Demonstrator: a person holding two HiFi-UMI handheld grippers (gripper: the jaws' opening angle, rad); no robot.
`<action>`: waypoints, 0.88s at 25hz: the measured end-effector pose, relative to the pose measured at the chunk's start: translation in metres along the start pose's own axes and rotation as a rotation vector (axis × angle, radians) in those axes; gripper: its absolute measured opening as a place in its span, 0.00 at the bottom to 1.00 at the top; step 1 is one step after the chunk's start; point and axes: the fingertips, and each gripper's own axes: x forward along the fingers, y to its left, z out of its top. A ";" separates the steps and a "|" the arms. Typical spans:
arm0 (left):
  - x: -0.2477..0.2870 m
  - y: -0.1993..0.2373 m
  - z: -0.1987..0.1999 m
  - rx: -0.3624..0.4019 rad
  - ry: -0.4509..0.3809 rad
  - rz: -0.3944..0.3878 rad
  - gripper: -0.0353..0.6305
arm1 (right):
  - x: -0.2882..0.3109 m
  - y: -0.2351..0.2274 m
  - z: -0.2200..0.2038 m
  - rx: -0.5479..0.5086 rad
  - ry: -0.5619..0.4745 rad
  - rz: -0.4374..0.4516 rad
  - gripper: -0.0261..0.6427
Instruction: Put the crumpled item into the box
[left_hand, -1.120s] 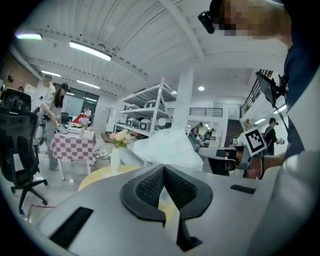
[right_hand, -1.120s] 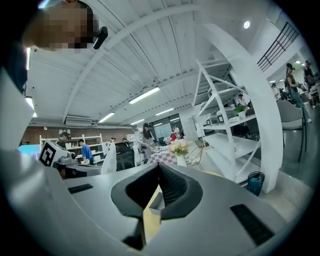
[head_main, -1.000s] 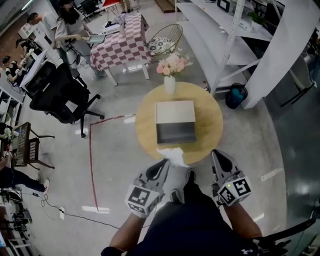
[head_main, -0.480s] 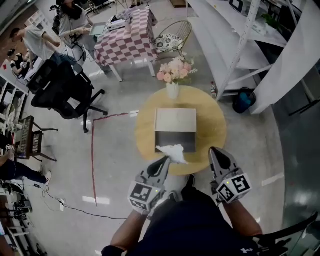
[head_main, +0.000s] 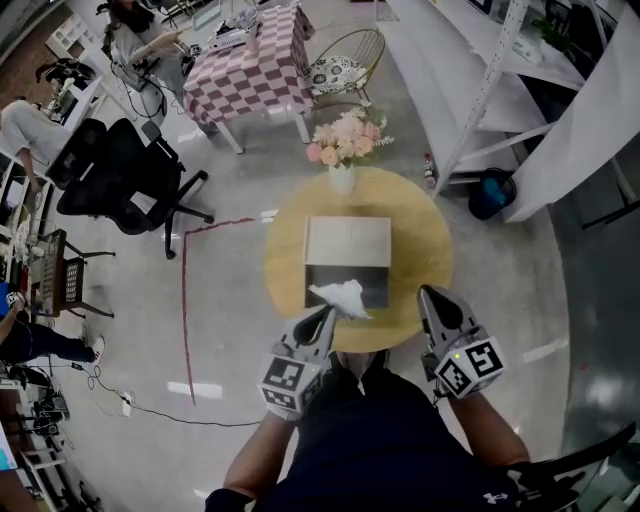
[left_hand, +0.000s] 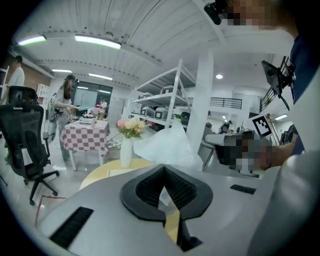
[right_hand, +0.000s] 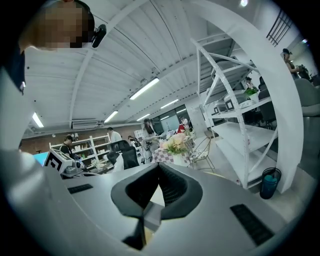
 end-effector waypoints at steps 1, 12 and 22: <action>0.003 0.004 -0.003 -0.003 0.010 -0.004 0.08 | 0.002 -0.002 -0.001 0.002 0.003 -0.010 0.05; 0.041 0.038 -0.048 -0.067 0.220 -0.056 0.08 | 0.015 -0.012 -0.014 0.067 0.021 -0.113 0.05; 0.080 0.043 -0.089 -0.059 0.379 -0.098 0.08 | 0.016 -0.038 -0.036 0.130 0.058 -0.185 0.05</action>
